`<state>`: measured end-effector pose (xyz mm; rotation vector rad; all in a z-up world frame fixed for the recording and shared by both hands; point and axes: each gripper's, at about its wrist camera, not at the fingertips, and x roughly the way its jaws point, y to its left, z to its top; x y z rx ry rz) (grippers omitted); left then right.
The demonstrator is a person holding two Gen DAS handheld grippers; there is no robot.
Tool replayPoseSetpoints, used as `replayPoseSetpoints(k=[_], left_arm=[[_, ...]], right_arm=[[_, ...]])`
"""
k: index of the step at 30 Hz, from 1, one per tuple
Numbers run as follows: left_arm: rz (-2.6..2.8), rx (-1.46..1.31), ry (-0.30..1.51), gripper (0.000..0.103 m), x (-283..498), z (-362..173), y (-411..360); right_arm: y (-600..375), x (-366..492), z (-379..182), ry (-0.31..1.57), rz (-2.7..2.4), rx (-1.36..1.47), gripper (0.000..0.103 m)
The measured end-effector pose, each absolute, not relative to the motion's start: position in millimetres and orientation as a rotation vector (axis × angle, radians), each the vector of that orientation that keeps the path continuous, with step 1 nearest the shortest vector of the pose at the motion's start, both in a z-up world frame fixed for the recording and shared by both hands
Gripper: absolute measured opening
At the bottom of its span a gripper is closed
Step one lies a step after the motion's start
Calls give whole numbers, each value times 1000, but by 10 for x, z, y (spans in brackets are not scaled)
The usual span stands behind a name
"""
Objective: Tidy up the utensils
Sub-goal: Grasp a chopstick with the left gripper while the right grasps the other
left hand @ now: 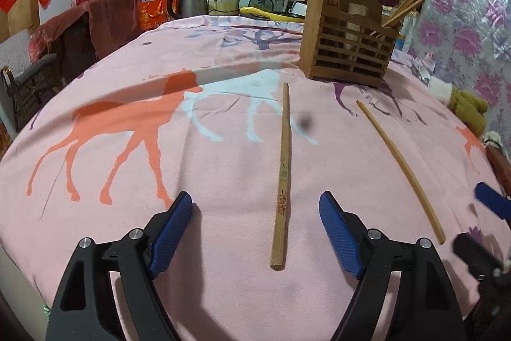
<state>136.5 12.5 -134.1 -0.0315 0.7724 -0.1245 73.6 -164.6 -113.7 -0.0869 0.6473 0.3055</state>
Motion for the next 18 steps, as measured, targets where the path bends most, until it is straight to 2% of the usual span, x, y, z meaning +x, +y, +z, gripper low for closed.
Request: replayPoseSetpoints(k=[4,8,10,12,15,18], left_arm=[[-116,-9,771,81,1360,-1350,96],[-121,-16,776,81,1352,-1348,93],[-136,-10,781,81,1323,-1343,64],[-161,-4,780,81,1284,-1338,30],[-179,25,776,74,1241,-1347,-46],[-190,40,768,61,1225,-1348,-77]], right_arm=[[-1480,828,-1281,718,307,-167,52],[-1771,927,-1300,738,160,-80,48],[-2011,1003,-1333,781,134,40,32],[-2136,997,-1333,790,150,108,30],[-2048,949,-1333,776,167,67,33],[-2008,903,-1325,768,177,41,33]])
